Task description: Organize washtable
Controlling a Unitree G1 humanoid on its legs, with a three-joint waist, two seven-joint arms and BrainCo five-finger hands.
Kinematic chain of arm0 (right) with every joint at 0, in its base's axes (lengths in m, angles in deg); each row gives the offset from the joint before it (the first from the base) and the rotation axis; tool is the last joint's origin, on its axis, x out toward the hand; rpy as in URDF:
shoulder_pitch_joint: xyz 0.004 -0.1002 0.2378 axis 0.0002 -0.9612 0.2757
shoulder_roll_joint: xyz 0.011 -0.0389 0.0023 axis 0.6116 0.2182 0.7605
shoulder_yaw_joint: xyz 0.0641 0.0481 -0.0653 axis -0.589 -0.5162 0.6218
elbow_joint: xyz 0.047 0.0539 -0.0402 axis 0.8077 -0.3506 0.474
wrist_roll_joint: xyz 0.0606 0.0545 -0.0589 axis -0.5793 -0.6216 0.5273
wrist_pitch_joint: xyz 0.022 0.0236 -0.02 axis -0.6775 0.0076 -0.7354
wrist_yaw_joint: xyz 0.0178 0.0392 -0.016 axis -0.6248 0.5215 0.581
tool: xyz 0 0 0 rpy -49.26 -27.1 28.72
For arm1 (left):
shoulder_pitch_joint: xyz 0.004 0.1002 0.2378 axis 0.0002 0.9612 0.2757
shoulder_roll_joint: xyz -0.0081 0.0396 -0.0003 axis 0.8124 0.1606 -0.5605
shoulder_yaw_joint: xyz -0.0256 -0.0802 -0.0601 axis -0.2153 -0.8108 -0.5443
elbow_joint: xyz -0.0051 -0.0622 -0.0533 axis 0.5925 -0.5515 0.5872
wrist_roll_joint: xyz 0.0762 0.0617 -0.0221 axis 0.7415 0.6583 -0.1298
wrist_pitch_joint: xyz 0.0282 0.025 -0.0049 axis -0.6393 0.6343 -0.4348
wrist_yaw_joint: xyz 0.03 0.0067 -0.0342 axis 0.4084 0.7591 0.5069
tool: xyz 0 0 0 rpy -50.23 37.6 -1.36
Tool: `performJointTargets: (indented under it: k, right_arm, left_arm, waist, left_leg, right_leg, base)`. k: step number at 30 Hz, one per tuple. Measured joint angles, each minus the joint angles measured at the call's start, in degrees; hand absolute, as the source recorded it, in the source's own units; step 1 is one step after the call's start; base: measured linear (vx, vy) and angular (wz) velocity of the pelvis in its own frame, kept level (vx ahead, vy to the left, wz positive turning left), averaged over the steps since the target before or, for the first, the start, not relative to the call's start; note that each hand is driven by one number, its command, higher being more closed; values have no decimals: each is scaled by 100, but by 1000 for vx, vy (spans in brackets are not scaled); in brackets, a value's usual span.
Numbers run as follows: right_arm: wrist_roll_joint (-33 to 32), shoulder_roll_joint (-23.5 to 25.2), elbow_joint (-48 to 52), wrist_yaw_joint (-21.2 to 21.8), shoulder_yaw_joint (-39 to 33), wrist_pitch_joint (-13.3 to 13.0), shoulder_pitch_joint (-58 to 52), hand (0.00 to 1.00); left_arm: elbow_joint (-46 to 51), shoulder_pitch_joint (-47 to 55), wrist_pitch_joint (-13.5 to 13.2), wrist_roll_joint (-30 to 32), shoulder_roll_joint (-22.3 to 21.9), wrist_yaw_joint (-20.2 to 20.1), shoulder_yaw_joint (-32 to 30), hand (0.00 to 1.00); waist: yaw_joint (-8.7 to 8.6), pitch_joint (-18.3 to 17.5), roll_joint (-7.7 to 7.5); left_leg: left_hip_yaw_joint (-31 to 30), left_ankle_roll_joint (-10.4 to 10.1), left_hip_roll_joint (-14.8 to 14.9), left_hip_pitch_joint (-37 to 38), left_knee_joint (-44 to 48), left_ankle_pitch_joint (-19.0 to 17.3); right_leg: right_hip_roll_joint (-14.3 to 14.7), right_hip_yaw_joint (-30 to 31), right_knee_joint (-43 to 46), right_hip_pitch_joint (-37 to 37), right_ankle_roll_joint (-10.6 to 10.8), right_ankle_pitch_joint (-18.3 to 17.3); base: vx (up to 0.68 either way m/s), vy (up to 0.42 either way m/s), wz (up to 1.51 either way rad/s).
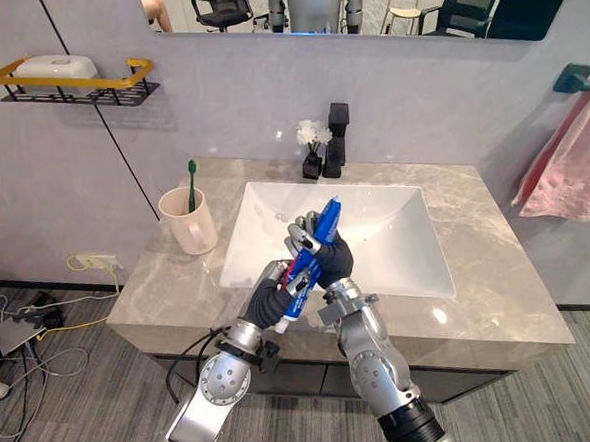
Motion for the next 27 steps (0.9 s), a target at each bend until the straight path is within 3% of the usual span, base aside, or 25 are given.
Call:
performJointTargets:
  k: [13, 21, 27]
  right_arm:
    - [134, 29, 370, 62, -163, -17, 222, 100]
    - [357, 27, 448, 123, -509, -62, 259, 100]
    - [465, 39, 639, 128, -734, -61, 222, 100]
  left_arm:
    - [483, 17, -47, 1, 49, 6, -272, 0]
    - [1461, 46, -105, 5, 149, 240, -1120, 0]
    - [2061, 516, -116, -11, 99, 483, -2202, 0]
  waist:
    - [-2, 3, 4]
    - [-5, 12, 15]
    - [2, 38, 36]
  left_leg:
    - [-66, 0, -3, 2, 1, 0]
    - [-135, -1, -15, 15, 21, -1]
    - [-159, -1, -23, 9, 0, -1]
  right_leg:
    - [-9, -32, 1, 18, 1, -1]
    - [-29, -128, 0, 85, 14, -12]
    - [-40, -173, 0, 90, 38, -32]
  base:
    - [0, 0, 0]
    - [-13, 2, 6]
    - [-9, 7, 3]
